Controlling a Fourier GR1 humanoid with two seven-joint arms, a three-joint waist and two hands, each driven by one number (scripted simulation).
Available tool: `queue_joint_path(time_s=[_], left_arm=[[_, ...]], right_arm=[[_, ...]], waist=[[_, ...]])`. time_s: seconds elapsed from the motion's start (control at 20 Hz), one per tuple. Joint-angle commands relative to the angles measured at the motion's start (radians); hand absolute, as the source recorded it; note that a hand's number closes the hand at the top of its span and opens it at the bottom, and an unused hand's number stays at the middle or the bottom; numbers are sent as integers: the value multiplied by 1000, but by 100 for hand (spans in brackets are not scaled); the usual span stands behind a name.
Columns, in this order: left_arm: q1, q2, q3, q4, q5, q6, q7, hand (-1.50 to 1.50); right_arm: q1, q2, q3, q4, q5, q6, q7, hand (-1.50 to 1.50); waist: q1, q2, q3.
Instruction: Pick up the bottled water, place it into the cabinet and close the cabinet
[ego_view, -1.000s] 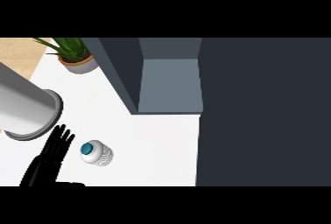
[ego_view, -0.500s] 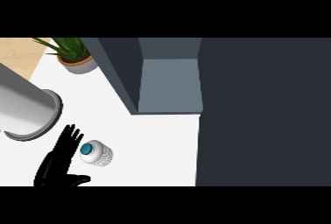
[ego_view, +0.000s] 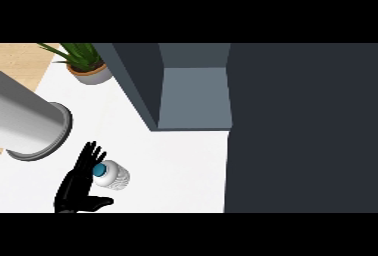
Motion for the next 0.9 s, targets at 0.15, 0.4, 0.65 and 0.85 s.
queue_joint_path(time_s=[0.15,0.4,0.65,0.85], left_arm=[[-72,-39,-1,179,-22,3,-93,-150],[-102,-13,5,197,22,-126,-51,-150],[-106,-40,6,187,51,-137,4,-150],[-142,-46,12,180,75,-153,40,-150]], right_arm=[[-30,23,17,5,26,-34,4,-150],[-31,4,15,3,-6,-21,33,-150],[-14,-9,15,-19,-32,0,31,-150],[-40,32,54,44,46,-29,-4,-150]], waist=[[-5,4,-6],[-11,6,-7],[-11,5,-6],[-11,4,-6]])
